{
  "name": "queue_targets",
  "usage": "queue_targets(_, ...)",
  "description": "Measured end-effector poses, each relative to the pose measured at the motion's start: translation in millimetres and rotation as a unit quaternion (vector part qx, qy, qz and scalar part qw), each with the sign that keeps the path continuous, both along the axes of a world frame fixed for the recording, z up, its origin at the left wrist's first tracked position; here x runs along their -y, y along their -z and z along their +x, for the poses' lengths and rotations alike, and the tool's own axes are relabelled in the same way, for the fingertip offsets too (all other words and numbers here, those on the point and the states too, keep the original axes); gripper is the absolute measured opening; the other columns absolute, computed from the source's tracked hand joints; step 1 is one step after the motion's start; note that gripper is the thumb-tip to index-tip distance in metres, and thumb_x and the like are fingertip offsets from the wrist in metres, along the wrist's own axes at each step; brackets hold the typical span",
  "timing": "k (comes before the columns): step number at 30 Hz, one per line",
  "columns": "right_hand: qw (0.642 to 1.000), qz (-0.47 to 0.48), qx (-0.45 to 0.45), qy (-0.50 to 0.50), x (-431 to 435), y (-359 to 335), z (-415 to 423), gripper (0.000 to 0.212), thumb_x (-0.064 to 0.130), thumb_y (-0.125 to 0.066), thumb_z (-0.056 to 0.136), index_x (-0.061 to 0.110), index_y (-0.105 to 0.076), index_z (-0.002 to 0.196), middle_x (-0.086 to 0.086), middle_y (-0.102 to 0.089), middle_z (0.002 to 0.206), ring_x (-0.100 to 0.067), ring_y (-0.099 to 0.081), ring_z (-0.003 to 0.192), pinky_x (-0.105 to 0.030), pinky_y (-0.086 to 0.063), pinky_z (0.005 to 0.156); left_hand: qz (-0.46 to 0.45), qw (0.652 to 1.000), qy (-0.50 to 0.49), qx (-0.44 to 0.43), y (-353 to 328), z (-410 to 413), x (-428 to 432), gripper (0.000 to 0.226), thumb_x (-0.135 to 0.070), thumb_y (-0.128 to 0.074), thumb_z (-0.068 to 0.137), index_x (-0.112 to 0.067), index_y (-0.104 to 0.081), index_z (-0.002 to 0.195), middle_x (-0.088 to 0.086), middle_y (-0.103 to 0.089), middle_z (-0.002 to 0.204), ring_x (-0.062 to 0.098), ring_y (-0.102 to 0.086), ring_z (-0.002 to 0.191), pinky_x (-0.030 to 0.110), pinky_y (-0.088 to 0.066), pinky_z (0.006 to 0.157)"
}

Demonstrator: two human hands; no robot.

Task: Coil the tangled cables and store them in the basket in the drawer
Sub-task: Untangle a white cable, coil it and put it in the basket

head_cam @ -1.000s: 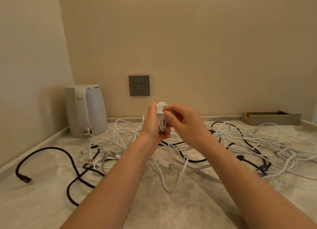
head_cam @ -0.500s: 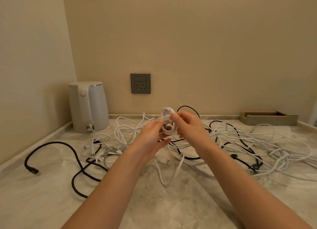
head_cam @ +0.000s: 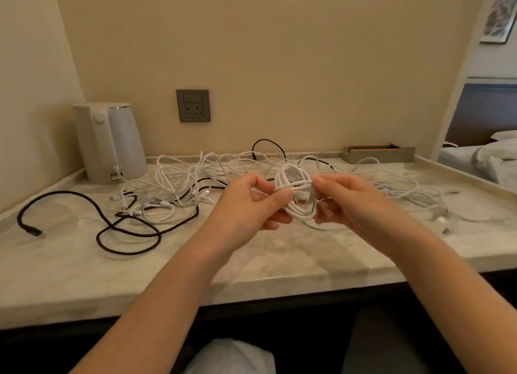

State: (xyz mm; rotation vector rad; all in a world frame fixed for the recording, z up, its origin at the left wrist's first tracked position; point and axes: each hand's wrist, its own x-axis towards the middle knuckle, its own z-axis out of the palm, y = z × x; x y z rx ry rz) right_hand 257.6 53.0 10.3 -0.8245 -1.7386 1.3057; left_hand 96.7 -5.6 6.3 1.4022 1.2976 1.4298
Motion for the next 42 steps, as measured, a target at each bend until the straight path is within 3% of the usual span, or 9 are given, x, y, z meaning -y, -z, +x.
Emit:
queue_targets(5,0.997,0.044,0.066,0.021,45,13,46,0.020,0.034,-0.060,0.083,0.018,-0.072,0.087,0.008,-0.062,0.061,-0.005,-0.054,0.055,-0.023,-0.053,0.066,-0.021,0.998,0.055,-0.023,16,38,35,0.020,-0.015,-0.067,0.085,-0.010,-0.048,0.084,0.013,-0.072,0.072,0.015,-0.069,0.060,0.018,-0.052,0.051)
queue_targets(10,0.992,0.012,0.127,0.007,77,45,92,0.031,0.032,-0.059,0.085,0.008,-0.070,0.102,0.011,-0.061,0.059,-0.007,-0.054,0.061,-0.024,-0.052,0.068,-0.076,0.991,0.107,-0.037,51,75,55,0.022,-0.016,-0.067,0.085,-0.011,-0.046,0.083,0.009,-0.072,0.069,0.014,-0.068,0.058,0.018,-0.050,0.050)
queue_targets(18,0.972,-0.064,0.227,0.011,98,126,160,0.027,0.032,-0.057,0.091,0.012,-0.071,0.102,-0.003,-0.071,0.085,-0.010,-0.063,0.076,-0.029,-0.053,0.076,-0.176,0.964,0.161,-0.119,135,133,68,0.026,-0.028,-0.069,0.084,-0.010,-0.052,0.090,0.005,-0.074,0.077,0.015,-0.072,0.070,0.021,-0.052,0.056)
queue_targets(22,0.959,-0.124,0.254,0.017,103,181,189,0.025,0.035,-0.056,0.092,0.016,-0.070,0.100,-0.006,-0.071,0.091,-0.011,-0.064,0.078,-0.025,-0.051,0.074,-0.212,0.956,0.161,-0.126,190,163,68,0.027,-0.026,-0.070,0.085,-0.007,-0.053,0.091,0.005,-0.074,0.075,0.012,-0.071,0.067,0.014,-0.047,0.051)
queue_targets(29,0.934,-0.238,0.264,0.039,105,275,232,0.030,0.031,-0.060,0.091,0.004,-0.068,0.101,-0.015,-0.065,0.088,-0.017,-0.055,0.076,-0.025,-0.045,0.067,-0.283,0.922,0.184,-0.189,279,210,66,0.020,-0.023,-0.067,0.087,-0.016,-0.050,0.079,0.004,-0.070,0.075,0.016,-0.069,0.074,0.030,-0.052,0.072)
queue_targets(33,0.915,-0.282,0.285,0.036,108,317,256,0.036,0.038,-0.060,0.088,0.005,-0.067,0.100,-0.007,-0.066,0.083,-0.012,-0.057,0.072,-0.022,-0.045,0.064,-0.291,0.875,0.260,-0.286,308,233,64,0.013,-0.019,-0.064,0.088,-0.009,-0.060,0.080,0.007,-0.062,0.077,0.018,-0.057,0.072,0.024,-0.040,0.060)
queue_targets(35,0.904,-0.299,0.302,0.041,112,336,268,0.041,0.039,-0.062,0.086,0.002,-0.066,0.102,-0.010,-0.064,0.082,-0.014,-0.055,0.071,-0.022,-0.045,0.063,-0.301,0.846,0.294,-0.327,324,240,62,0.019,-0.022,-0.064,0.087,-0.007,-0.062,0.098,0.010,-0.066,0.095,0.024,-0.062,0.089,0.027,-0.045,0.070)
queue_targets(38,0.877,-0.313,0.362,0.047,117,371,281,0.027,0.036,-0.059,0.090,0.010,-0.065,0.098,-0.009,-0.067,0.087,-0.013,-0.059,0.070,-0.021,-0.048,0.063,-0.295,0.782,0.305,-0.456,352,243,59,0.042,-0.032,-0.061,0.089,-0.011,-0.051,0.124,0.010,-0.057,0.122,0.028,-0.054,0.112,0.034,-0.044,0.089)
queue_targets(42,0.840,-0.315,0.438,0.060,122,419,286,0.015,0.028,-0.062,0.090,0.014,-0.062,0.096,-0.001,-0.064,0.091,-0.014,-0.062,0.077,-0.021,-0.051,0.062,-0.271,0.717,0.313,-0.560,376,245,58,0.048,-0.032,-0.055,0.095,-0.013,-0.038,0.136,0.010,-0.049,0.135,0.030,-0.042,0.127,0.035,-0.032,0.105)
